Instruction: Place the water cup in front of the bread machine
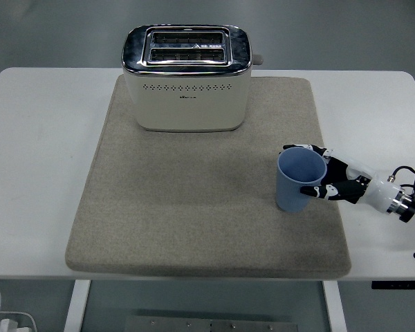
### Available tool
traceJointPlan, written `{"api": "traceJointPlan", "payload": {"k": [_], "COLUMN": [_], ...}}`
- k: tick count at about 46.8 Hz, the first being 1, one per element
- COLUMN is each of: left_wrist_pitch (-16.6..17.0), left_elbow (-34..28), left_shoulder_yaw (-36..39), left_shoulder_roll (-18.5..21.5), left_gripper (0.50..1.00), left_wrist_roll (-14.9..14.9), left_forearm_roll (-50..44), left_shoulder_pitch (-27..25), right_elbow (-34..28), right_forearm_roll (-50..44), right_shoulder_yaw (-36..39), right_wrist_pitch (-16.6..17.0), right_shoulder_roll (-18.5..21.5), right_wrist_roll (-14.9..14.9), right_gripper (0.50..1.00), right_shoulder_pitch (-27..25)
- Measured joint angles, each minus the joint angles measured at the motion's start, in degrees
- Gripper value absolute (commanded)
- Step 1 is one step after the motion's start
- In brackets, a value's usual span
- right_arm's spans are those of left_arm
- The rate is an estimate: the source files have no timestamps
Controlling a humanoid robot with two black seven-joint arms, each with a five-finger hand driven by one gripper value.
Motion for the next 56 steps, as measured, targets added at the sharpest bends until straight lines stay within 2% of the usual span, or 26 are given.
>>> {"api": "traceJointPlan", "payload": {"k": [4,14,22,35,46,56], "left_wrist_pitch": [0.0,0.0,0.0,0.0,0.0,0.0], "left_elbow": [0.0,0.0,0.0,0.0,0.0,0.0], "left_shoulder_yaw": [0.0,0.0,0.0,0.0,0.0,0.0], "left_shoulder_roll": [0.0,0.0,0.0,0.0,0.0,0.0], "left_gripper": [1.000,1.000,1.000,1.000,1.000,1.000], "left_wrist_roll": [0.0,0.0,0.0,0.0,0.0,0.0], "left_forearm_roll": [0.0,0.0,0.0,0.0,0.0,0.0], "left_shoulder_pitch": [0.0,0.0,0.0,0.0,0.0,0.0], "right_elbow": [0.0,0.0,0.0,-0.6,-0.8,-1.1], "right_forearm_roll": [0.0,0.0,-0.2,-0.3,-2.1,-6.7], "right_shoulder_yaw": [0.2,0.4,0.4,-0.6,-0.9,-1.0], "right_wrist_pitch": [0.0,0.0,-0.3,-6.5,-11.3,-18.3], "right_shoulder_roll": [0.1,0.4,3.8,11.2,16.9,22.1], "right_wrist_roll": [0.0,0.0,0.0,0.0,0.0,0.0], "right_gripper": [0.691,0.699,0.707,0.721,0.742,0.746], "right_shoulder_pitch": [0.0,0.0,1.1,6.8,8.6,8.7]}}
